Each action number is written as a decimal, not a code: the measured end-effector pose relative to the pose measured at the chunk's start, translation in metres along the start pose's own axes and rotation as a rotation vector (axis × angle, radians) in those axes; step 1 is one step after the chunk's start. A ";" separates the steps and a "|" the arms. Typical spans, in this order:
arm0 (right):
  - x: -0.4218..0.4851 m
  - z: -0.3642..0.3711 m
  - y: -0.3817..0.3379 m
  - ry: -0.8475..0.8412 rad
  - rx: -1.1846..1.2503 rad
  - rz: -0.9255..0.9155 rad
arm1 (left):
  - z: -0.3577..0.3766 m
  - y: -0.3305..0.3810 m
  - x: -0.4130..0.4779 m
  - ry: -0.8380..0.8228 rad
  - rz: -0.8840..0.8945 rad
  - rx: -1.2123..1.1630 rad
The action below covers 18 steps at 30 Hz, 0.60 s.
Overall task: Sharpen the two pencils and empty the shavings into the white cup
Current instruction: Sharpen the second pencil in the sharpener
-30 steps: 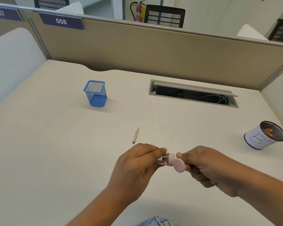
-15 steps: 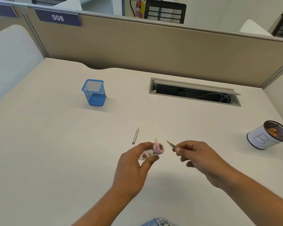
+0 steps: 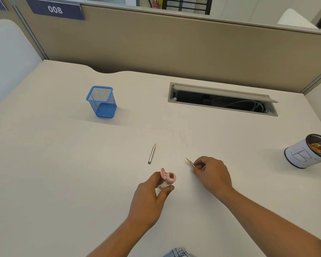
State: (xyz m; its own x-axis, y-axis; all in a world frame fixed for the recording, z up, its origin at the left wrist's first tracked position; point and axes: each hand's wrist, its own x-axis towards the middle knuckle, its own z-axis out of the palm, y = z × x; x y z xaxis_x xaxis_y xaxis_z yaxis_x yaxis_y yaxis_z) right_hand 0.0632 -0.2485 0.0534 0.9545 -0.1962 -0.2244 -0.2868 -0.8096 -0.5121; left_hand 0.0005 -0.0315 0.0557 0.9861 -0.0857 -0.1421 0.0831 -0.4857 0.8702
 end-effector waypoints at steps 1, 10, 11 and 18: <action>0.002 0.002 0.001 -0.001 -0.004 -0.004 | 0.001 -0.002 0.001 0.004 -0.001 -0.003; 0.013 0.000 0.011 0.107 0.174 0.039 | 0.004 -0.010 0.000 -0.013 -0.047 -0.027; 0.017 -0.006 0.011 0.176 0.221 0.065 | 0.004 -0.011 -0.001 -0.014 -0.049 -0.024; 0.036 -0.035 -0.009 0.251 0.289 0.034 | 0.000 -0.017 -0.005 -0.022 -0.062 -0.015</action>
State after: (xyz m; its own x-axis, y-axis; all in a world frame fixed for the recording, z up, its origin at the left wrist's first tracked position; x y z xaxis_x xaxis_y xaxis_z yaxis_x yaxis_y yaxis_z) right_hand 0.1034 -0.2673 0.0790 0.9241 -0.3784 -0.0537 -0.2954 -0.6180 -0.7286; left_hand -0.0061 -0.0225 0.0420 0.9757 -0.0751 -0.2060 0.1462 -0.4771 0.8666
